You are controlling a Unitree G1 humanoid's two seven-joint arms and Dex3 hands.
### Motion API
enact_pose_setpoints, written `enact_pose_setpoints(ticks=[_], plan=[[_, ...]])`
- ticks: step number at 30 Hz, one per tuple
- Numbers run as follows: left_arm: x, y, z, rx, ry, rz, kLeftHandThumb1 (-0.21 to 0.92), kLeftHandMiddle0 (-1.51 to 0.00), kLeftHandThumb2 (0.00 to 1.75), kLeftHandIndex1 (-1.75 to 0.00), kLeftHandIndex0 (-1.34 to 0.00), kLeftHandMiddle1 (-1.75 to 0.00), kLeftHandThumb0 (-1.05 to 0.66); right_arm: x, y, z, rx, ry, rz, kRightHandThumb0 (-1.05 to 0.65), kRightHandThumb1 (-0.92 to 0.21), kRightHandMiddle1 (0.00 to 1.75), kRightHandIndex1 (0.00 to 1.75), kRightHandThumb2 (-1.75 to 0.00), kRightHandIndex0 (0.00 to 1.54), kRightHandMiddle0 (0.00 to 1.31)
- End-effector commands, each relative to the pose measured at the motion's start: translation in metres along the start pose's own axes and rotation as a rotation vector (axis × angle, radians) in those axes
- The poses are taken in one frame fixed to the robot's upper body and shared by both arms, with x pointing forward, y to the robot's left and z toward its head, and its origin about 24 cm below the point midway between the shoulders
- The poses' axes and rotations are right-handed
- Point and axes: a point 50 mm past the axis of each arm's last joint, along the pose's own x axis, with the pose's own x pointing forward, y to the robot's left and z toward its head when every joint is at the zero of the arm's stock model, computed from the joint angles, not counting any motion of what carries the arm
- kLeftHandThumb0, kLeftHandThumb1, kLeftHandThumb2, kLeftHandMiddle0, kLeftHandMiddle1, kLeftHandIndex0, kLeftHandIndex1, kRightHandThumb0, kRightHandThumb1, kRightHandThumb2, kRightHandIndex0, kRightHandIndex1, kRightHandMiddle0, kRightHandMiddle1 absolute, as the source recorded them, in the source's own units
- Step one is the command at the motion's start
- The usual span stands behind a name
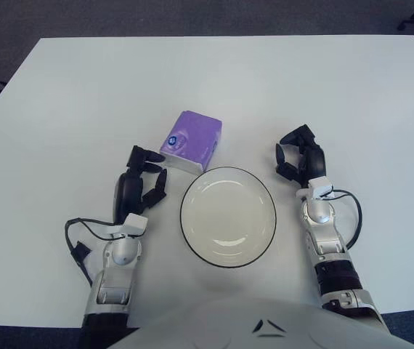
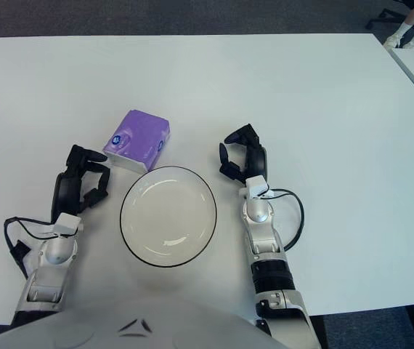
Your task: Put the tissue paper into the plate.
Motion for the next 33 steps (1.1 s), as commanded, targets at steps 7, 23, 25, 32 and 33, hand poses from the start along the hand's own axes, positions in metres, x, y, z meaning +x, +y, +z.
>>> enact_pose_setpoints(ticks=[7,23,25,32,33], plan=[[-0.001,0.015,-0.003,0.18,-0.007,0.077,0.91,0.0,0.75,-0.85,0.0,-0.81,-0.85,-0.028,-0.003,-0.04,-0.044,0.233,-0.002,-0.39,-0.63,1.75,1.41,-0.93,0.65,0.37],[0.007,0.026,0.019,0.281,-0.101,0.052,0.92,0.0,0.85,-0.04,0.0,-0.03,-1.04,-0.026,-0.003,-0.041,-0.037,0.222,0.02,-0.4,-0.6,1.75,1.42,-0.96,0.68,0.39],[0.007,0.026,0.024,0.278,-0.105,0.04,0.92,0.0,0.85,-0.02,0.0,-0.01,-1.05,-0.025,-0.003,-0.041,-0.039,0.229,0.021,-0.4,-0.61,1.75,1.42,-0.95,0.68,0.38],[0.014,0.027,0.036,0.234,-0.141,-0.004,0.92,0.0,0.81,0.0,0.0,0.0,-1.05,-0.024,-0.002,-0.041,-0.045,0.239,0.004,-0.39,-0.62,1.75,1.43,-0.94,0.65,0.38],[0.015,0.027,0.037,0.231,-0.146,-0.007,0.92,0.0,0.8,0.0,0.0,0.0,-1.05,-0.024,-0.002,-0.041,-0.045,0.238,0.003,-0.39,-0.62,1.75,1.43,-0.93,0.65,0.38]])
